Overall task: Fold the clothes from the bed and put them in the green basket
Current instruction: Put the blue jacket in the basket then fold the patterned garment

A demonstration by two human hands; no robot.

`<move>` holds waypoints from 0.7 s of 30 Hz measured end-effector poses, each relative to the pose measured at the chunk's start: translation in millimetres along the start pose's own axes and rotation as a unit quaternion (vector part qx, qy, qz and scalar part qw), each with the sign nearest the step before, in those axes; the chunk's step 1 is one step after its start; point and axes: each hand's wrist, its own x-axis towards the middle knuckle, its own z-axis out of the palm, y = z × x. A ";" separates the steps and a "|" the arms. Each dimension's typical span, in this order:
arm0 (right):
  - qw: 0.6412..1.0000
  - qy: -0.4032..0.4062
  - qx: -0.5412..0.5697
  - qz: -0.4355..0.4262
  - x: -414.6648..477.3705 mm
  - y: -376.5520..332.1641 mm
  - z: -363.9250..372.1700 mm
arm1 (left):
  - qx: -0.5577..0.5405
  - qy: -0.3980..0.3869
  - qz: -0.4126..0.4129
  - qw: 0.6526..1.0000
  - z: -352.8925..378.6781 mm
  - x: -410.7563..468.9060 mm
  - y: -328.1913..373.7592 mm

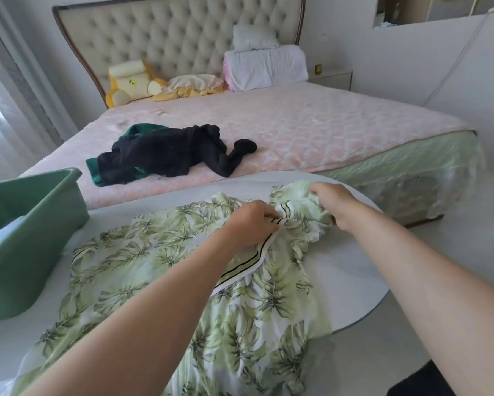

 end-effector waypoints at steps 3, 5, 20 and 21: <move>0.992 0.052 0.114 0.006 -4.5 -17.5 6.8 | -0.033 0.057 0.022 0.998 -7.3 -4.8 1.4; 0.988 0.063 0.139 -0.017 -10.6 -28.6 13.6 | -0.076 0.081 0.029 0.993 -14.5 -8.4 7.2; 0.948 -0.056 -0.229 -0.216 -20.3 -29.6 64.0 | -0.213 0.144 -0.258 0.931 -58.4 -38.5 -66.6; 0.935 -0.067 -0.278 -0.212 -17.8 -23.7 68.1 | -0.137 0.102 -0.260 0.950 -59.1 -41.7 -72.3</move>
